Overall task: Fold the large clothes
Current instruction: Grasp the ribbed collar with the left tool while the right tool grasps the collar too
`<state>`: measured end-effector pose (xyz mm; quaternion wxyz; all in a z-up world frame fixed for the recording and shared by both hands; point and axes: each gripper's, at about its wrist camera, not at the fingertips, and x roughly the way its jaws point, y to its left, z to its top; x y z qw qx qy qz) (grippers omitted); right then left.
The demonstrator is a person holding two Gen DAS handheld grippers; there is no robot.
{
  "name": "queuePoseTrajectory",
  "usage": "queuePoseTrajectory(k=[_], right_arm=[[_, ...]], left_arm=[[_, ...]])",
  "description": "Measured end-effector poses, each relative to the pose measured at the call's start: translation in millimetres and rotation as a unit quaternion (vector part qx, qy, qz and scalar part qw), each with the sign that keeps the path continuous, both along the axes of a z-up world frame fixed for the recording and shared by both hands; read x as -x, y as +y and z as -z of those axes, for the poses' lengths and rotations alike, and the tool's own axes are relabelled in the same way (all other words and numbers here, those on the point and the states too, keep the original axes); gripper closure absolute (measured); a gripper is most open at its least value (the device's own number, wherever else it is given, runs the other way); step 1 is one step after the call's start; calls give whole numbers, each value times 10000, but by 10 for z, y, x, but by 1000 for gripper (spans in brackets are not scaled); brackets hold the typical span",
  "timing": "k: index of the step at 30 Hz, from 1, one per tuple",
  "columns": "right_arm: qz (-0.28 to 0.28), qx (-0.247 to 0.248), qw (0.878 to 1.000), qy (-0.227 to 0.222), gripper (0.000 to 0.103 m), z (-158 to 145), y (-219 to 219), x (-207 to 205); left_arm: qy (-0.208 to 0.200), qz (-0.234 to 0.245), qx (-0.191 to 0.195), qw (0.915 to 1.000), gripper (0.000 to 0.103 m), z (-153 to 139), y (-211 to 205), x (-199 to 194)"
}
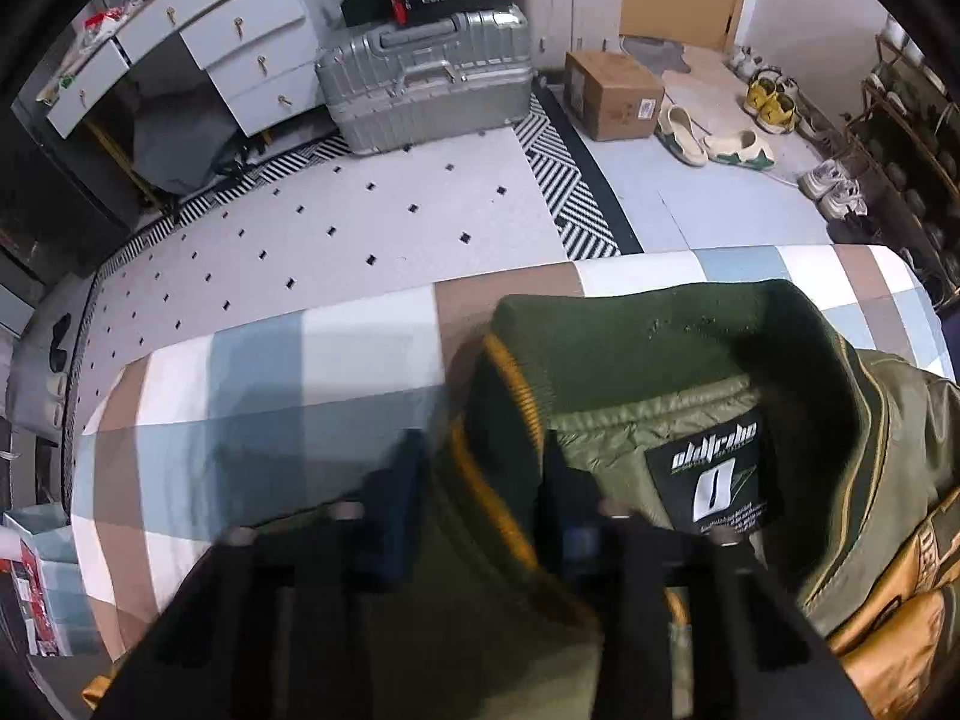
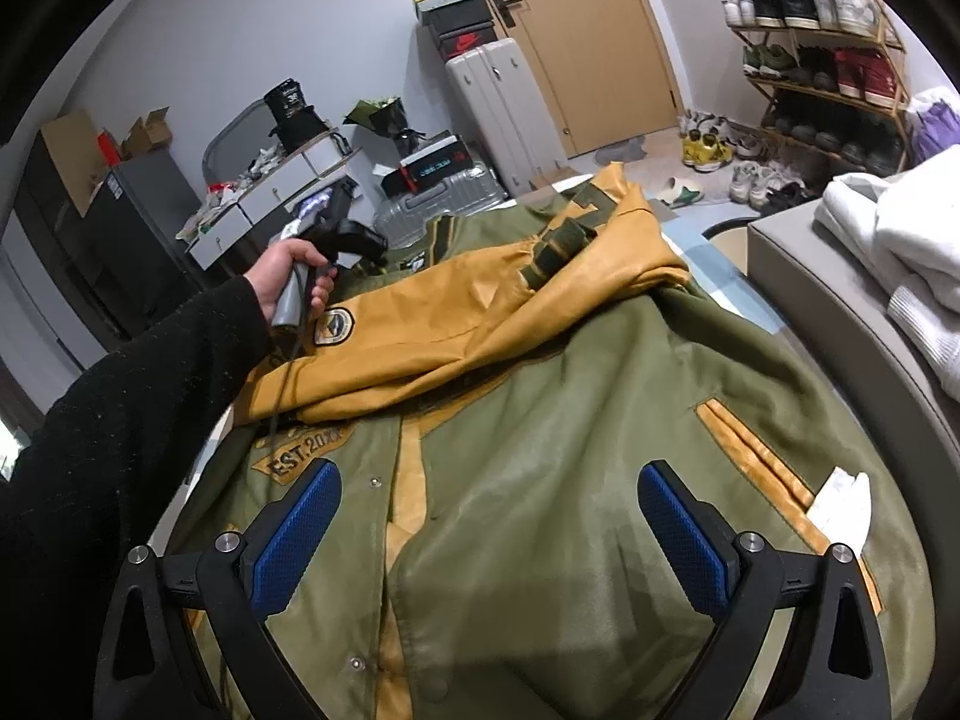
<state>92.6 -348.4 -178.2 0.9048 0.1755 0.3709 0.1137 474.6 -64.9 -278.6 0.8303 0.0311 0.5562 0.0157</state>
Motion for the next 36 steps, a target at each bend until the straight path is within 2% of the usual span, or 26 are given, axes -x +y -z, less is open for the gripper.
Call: queuePoseTrajectory(k=[2,8,11,14,18,21,22,26,28,31,32,36], right_arm=[[-26,-65,10000,-48,2,-27,0,28],[-98,-93,9996,-233,2,-77,53,39],[17,-36,9999,-109,3,-84,68,-94],[-185,-461,9987,-57,3,-287,43,-353],[-299,62,9977,-598,2,-837,151,-1004],[-655,518,9952,-514,3,-995,421,-1706],[-809,733,9932,-395,3,-988,556,-2074],[-991,1457,9842,189,5,-706,960,-3038],[-844,1486,9842,466,8,-512,1045,-3415],[-719,1095,9877,852,10,-241,1113,-3778],[-689,1116,9872,911,10,-178,1129,-3849],[-813,1397,9810,1071,25,31,1351,-4135]], left_arm=[[-180,-21,186,9997,86,-165,63,162],[-844,384,377,9950,88,-502,64,587],[-859,447,464,9942,88,-525,90,731],[-867,586,390,9937,88,-532,92,789],[-830,513,536,9938,88,-531,165,827],[-815,460,648,9935,88,-519,192,814],[-815,474,645,9935,88,-508,191,804],[-837,609,707,9921,88,-462,214,734],[-854,672,708,9916,88,-427,223,685],[-798,714,832,9908,88,-324,267,617],[-794,724,873,9904,88,-297,272,609],[-844,911,904,9881,88,-239,263,625]])
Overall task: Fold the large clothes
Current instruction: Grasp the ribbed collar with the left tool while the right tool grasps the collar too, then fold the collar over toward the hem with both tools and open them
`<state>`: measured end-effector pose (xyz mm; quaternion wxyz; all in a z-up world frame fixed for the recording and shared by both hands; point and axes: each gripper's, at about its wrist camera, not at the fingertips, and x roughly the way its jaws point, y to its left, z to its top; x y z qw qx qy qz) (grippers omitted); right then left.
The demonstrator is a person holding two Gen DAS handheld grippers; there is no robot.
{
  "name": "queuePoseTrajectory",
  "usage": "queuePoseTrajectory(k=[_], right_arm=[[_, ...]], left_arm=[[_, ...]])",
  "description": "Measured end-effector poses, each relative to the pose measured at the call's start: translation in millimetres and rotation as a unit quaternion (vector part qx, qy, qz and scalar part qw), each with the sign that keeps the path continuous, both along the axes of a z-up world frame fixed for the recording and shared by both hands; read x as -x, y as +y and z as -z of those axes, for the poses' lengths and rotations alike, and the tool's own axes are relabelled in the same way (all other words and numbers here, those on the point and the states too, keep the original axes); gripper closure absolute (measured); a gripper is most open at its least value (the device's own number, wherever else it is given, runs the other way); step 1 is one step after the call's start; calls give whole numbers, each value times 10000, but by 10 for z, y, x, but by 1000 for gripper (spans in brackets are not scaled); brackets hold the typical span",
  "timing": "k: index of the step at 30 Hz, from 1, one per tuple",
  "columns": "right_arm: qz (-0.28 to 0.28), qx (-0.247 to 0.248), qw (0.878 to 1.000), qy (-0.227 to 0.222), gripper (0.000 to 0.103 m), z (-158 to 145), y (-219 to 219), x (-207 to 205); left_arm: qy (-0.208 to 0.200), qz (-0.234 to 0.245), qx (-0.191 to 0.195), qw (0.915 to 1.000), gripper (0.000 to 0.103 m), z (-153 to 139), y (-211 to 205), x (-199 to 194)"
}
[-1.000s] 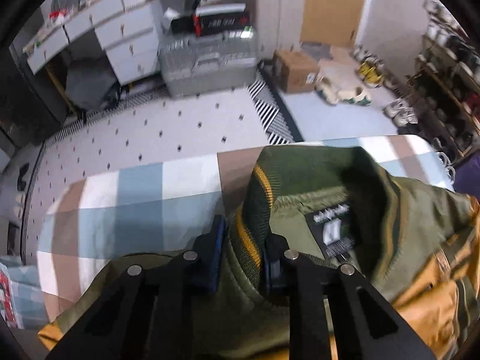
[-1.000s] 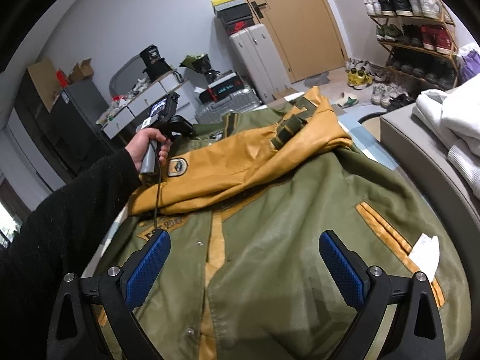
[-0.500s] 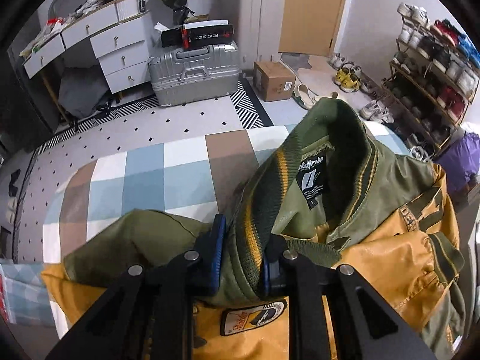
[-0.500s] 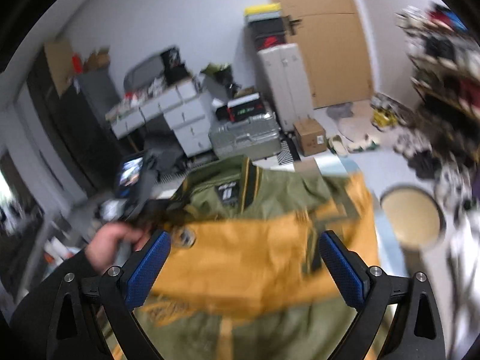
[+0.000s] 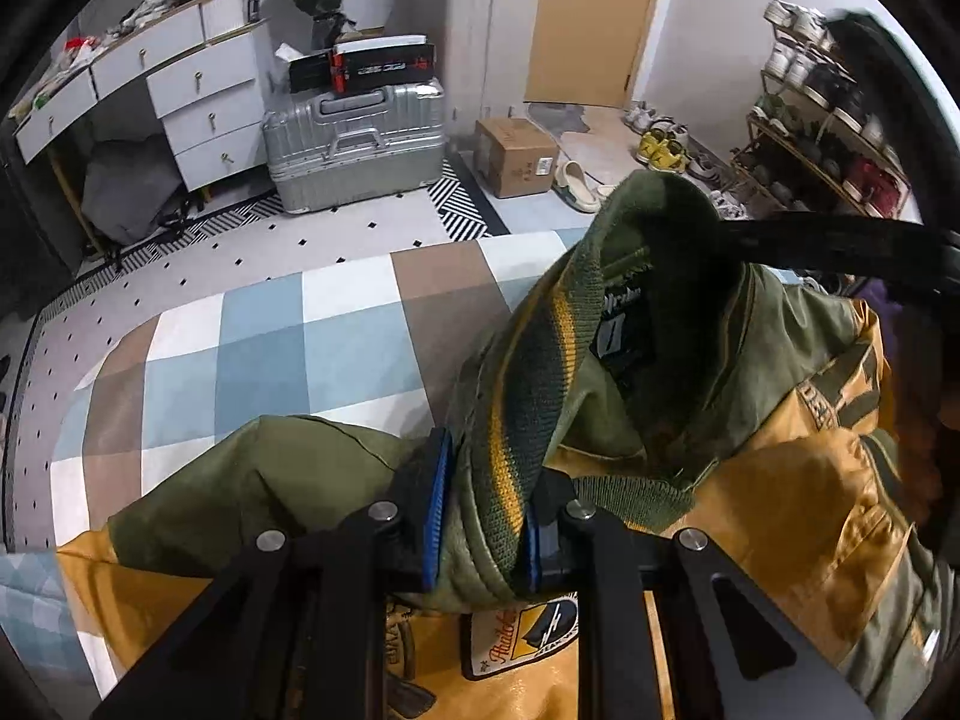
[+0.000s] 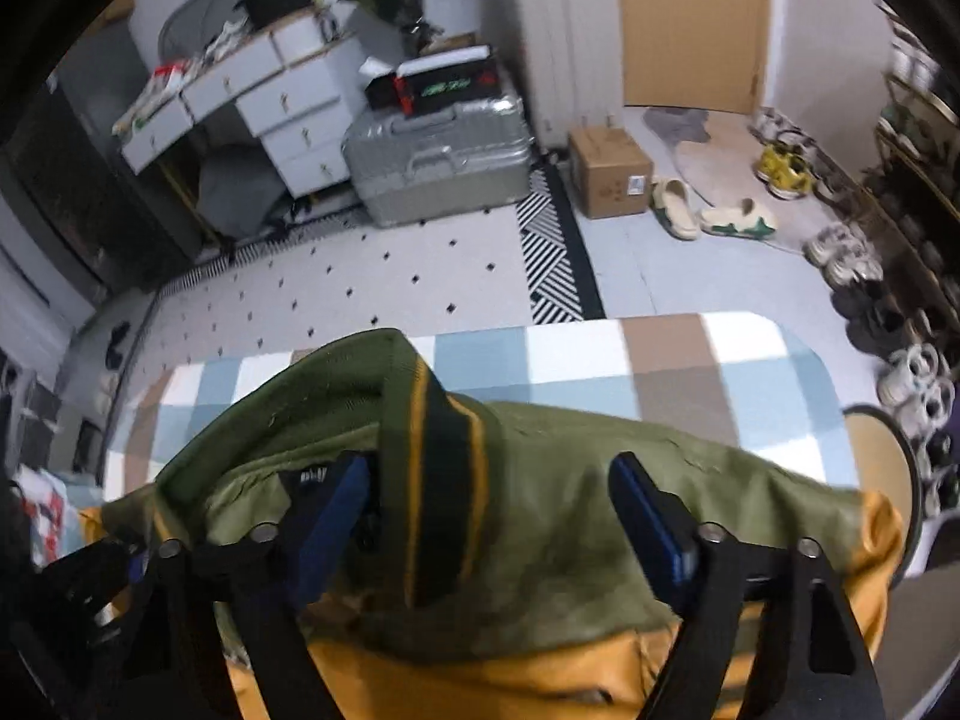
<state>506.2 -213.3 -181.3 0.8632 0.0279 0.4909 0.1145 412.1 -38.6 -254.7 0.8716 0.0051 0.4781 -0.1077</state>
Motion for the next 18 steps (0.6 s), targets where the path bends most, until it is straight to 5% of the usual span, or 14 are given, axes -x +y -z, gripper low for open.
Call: queuePoseTrajectory(k=[1,8,13,18], right_arm=[[-97,116,9999,-38,27,48,78,-37],[-437,1010,9936,-253,86,138,235,15],[-624,739,9919,-821,91,-119,14,362],[-742,584,9868,-1314,92,-339,-108,813]], left_arm=[[-6,53,-27,10000,88,6,-7,8],[62,-7,4,10000,87,-58,22,-35],[82,-259,58,9996,88,-108,47,-7],[-414,-190,-82,9989,89,-406,9,420]])
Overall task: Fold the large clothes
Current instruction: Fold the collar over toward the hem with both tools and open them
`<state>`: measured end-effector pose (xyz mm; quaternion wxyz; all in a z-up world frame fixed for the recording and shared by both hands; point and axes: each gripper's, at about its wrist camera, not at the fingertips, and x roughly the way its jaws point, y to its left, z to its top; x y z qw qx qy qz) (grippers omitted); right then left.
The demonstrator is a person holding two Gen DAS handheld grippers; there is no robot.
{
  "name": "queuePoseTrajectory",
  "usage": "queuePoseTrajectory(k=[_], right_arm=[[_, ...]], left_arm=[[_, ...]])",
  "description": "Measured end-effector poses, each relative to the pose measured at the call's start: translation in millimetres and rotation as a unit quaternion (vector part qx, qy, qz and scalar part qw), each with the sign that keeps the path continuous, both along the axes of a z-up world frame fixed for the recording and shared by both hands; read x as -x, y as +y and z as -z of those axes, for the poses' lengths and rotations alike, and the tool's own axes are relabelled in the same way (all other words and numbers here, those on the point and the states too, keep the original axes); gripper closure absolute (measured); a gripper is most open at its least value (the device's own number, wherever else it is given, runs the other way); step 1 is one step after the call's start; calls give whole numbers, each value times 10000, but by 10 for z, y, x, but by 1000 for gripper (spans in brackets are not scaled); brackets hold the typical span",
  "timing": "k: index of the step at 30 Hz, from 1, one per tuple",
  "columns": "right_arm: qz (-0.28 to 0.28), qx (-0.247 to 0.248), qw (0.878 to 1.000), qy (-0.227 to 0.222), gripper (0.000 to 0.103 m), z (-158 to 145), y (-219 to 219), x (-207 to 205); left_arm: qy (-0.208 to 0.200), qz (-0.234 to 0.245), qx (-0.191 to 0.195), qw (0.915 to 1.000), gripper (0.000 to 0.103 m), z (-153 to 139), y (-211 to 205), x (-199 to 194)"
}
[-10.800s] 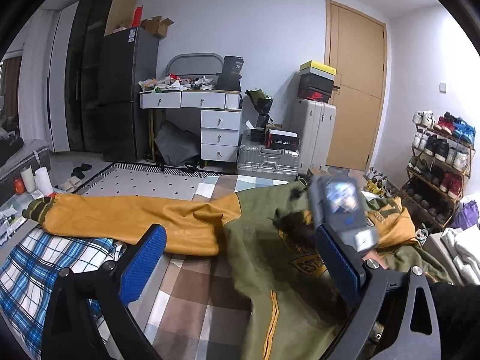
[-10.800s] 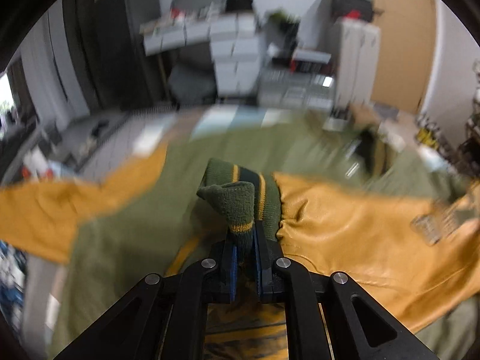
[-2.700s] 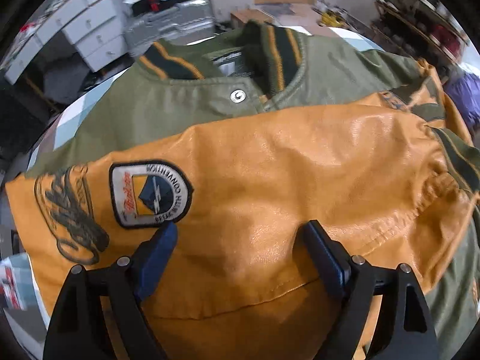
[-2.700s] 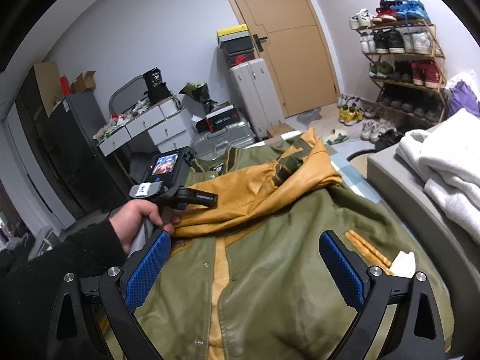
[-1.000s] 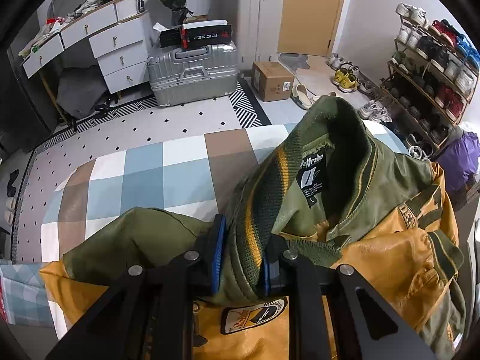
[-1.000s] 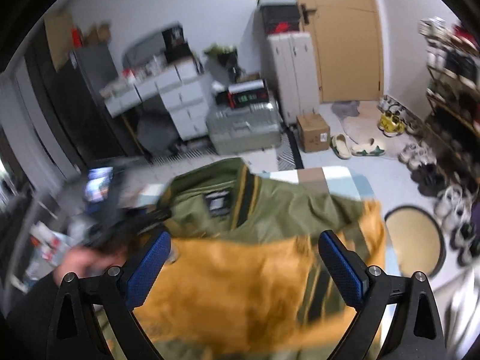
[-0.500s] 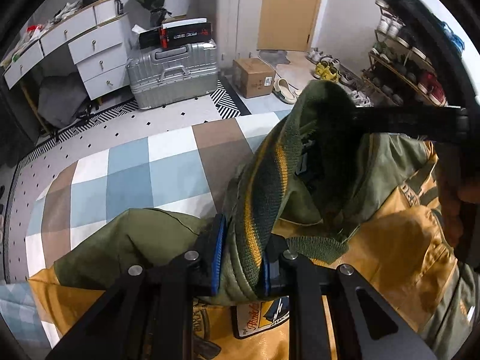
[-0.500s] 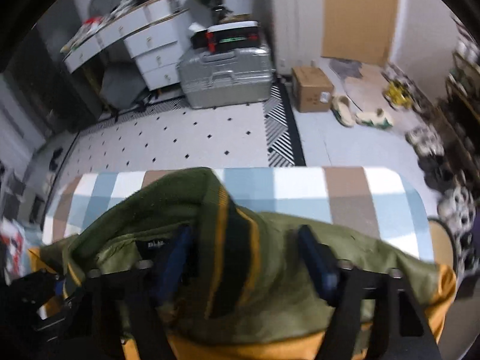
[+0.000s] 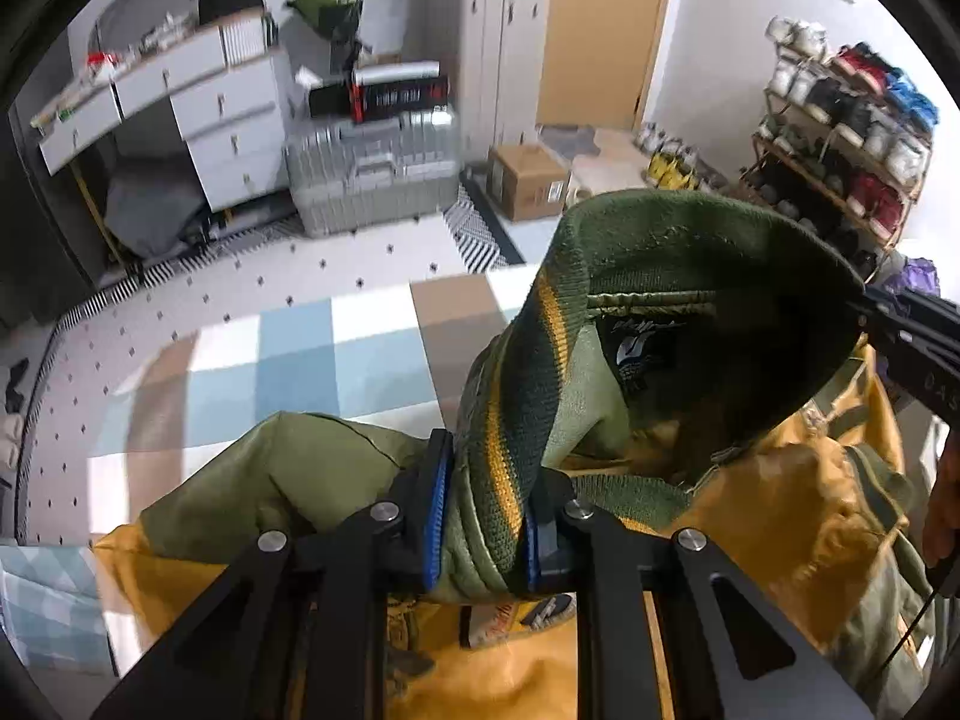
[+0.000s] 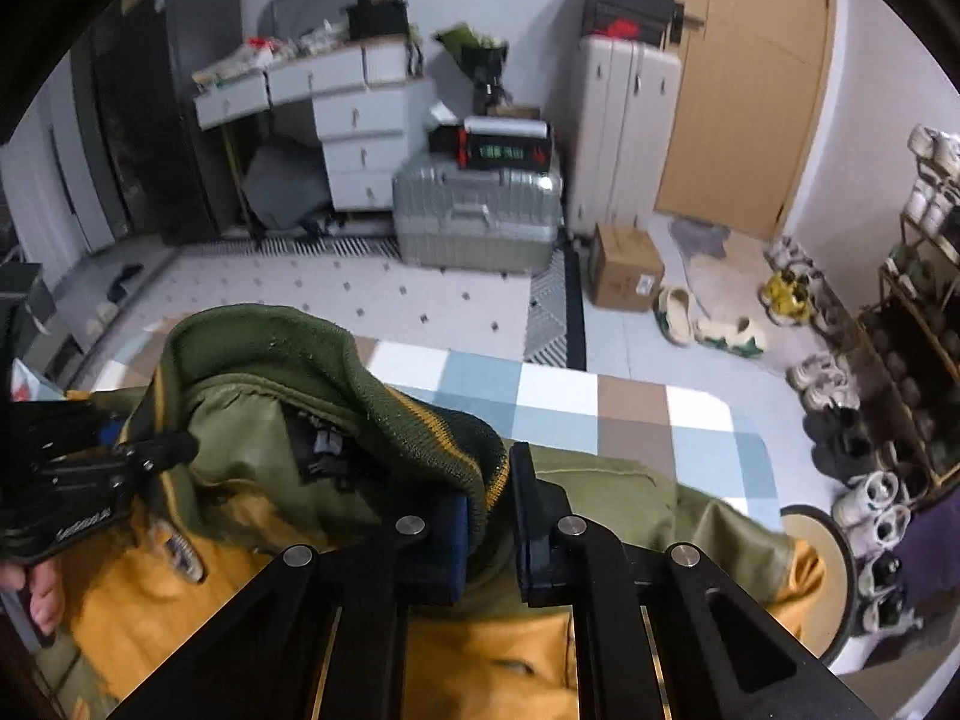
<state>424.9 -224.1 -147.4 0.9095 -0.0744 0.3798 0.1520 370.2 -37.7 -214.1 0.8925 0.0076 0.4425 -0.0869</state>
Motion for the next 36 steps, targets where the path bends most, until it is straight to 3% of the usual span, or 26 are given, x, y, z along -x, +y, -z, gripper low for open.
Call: queuePoseTrajectory(k=[8,15,20,25,29,33,36], right_arm=[[4,-867,9946,-574,92,-412,-299,958],[-72,-1260,9884,-846,91,-448,-478,1953],[87,-1412,9887,-491,91,-61,-559,2448],[324,-1443,9889,166,91,300,-681,2599],[415,-1149,9893,794,91,585,-719,2564],[300,-785,9917,978,91,727,-658,2487],[208,-599,9931,983,91,700,-615,2462]], left_arm=[[-606,390,-48,9974,89,-464,-17,1078],[-607,373,280,9971,89,-317,46,1755],[-401,336,455,9976,89,-89,-1,2037],[-272,436,398,9979,89,-10,-109,2163],[-83,859,124,9962,86,69,-169,2248],[-210,1596,-66,9869,79,-141,-168,2432],[-234,2148,244,9761,72,-361,-61,2582]])
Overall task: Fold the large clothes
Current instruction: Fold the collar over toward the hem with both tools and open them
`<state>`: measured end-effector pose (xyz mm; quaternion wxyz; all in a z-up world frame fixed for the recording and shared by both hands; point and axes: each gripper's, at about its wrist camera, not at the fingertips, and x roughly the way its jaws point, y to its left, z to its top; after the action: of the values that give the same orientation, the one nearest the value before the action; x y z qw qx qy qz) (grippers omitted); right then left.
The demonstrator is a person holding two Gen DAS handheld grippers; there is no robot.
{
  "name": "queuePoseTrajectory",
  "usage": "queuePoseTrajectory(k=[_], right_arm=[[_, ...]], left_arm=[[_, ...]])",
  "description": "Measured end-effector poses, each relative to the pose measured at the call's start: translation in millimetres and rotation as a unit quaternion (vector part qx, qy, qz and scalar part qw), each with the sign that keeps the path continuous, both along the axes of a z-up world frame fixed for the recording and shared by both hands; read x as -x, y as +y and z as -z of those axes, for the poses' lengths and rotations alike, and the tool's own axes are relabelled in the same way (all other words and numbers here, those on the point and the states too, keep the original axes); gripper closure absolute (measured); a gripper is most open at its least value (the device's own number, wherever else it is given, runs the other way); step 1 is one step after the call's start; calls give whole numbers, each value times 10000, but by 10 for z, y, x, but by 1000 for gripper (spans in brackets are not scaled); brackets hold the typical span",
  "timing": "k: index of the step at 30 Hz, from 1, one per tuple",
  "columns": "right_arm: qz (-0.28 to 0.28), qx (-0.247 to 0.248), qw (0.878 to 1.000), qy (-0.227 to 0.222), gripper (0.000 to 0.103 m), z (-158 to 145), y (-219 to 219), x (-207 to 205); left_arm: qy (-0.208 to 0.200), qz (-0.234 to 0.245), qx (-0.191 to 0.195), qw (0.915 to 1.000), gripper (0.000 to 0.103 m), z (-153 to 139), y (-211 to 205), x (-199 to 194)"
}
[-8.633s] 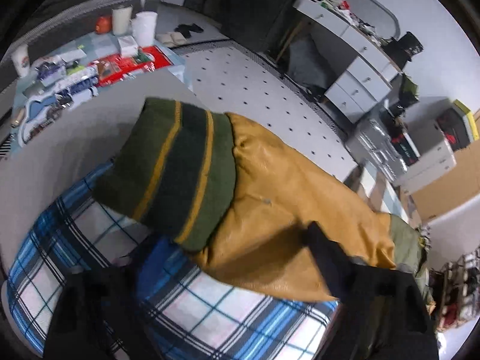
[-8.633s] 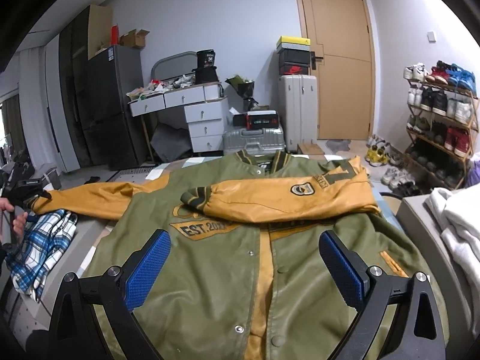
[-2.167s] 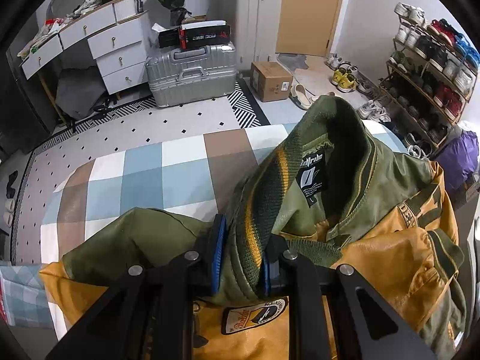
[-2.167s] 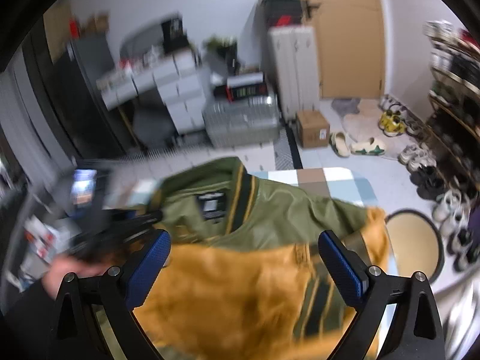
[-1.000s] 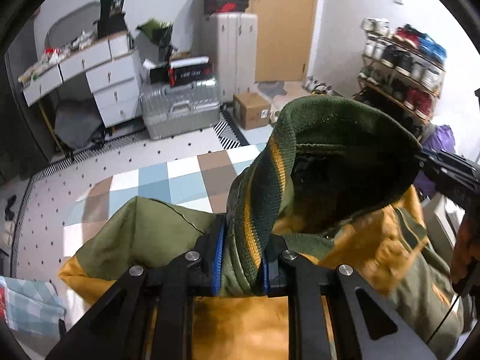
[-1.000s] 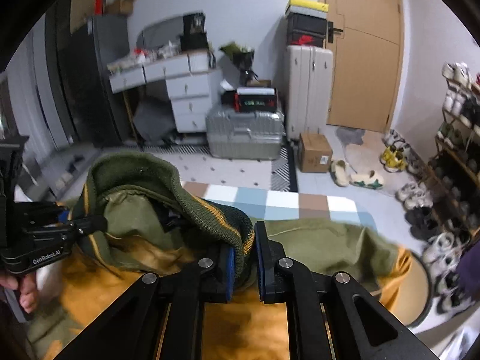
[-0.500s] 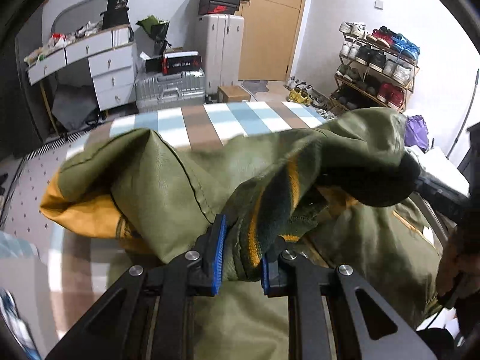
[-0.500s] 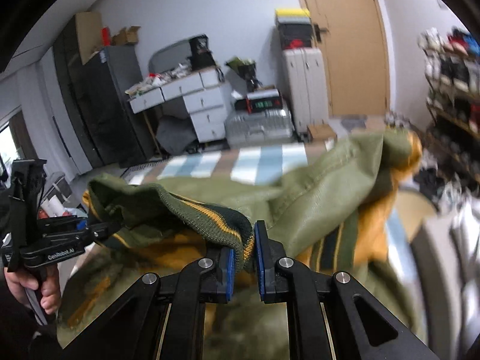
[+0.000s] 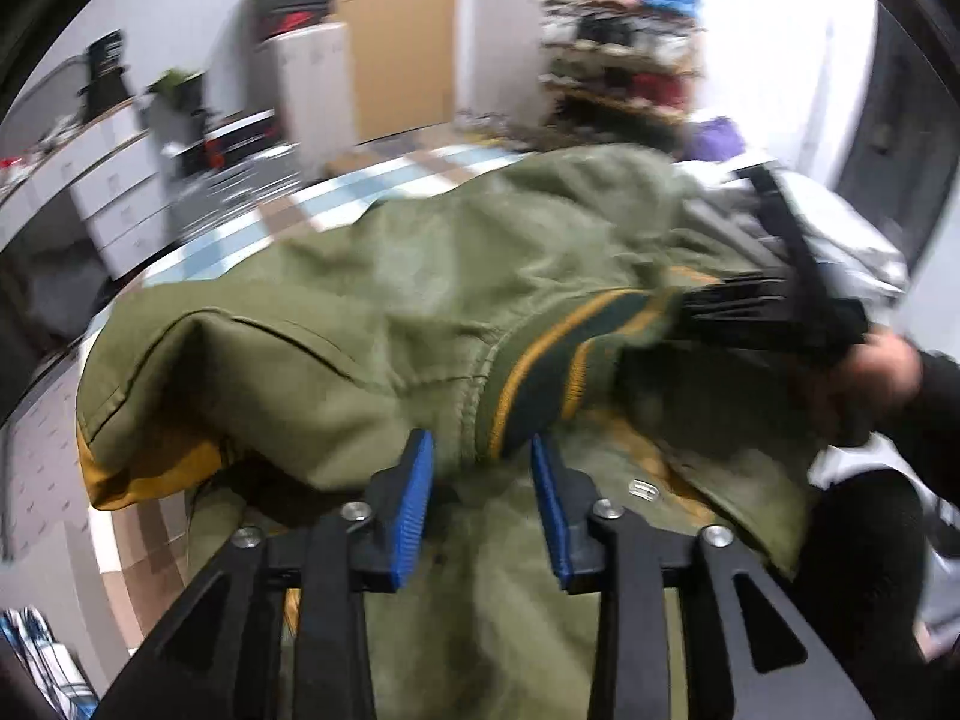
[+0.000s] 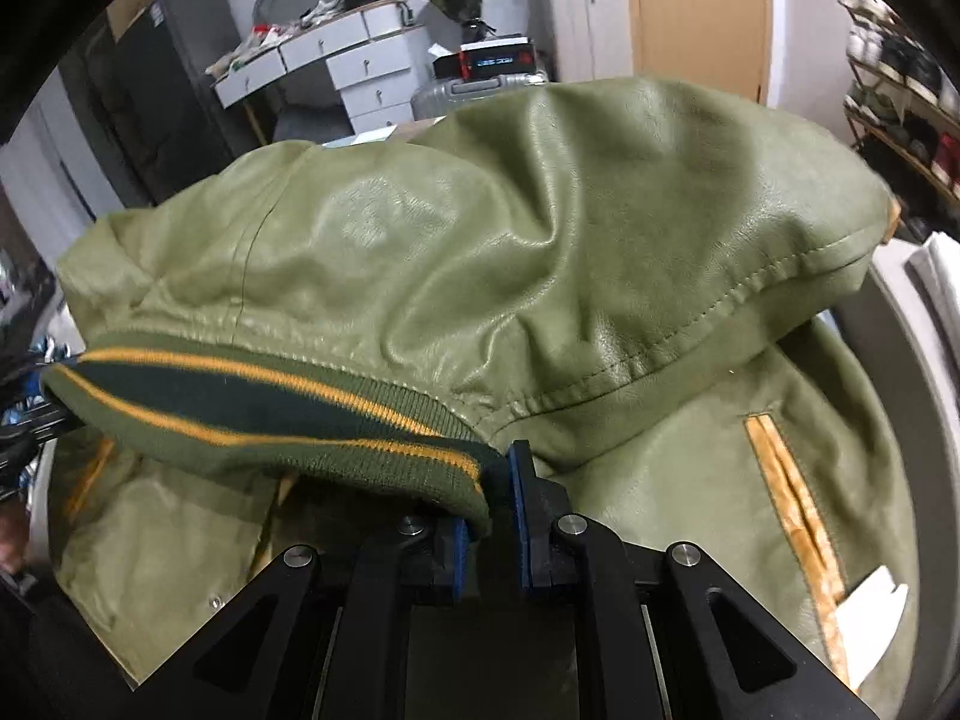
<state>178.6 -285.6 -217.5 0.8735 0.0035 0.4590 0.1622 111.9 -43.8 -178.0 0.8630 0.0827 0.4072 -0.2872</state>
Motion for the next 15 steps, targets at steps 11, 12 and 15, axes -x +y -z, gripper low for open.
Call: queuePoseTrajectory(k=[11,12,15], right_arm=[[-571,741,9956,97,88,66,205,-24],[-620,703,9955,115,87,46,199,-21],[-869,383,9949,340,83,-111,68,-1]], left_arm=[[353,-1161,208,9924,50,-345,-30,-1160],[558,-1224,2,9909,50,-184,-88,-1266],[883,-1478,-518,9837,50,250,-92,-1401]])
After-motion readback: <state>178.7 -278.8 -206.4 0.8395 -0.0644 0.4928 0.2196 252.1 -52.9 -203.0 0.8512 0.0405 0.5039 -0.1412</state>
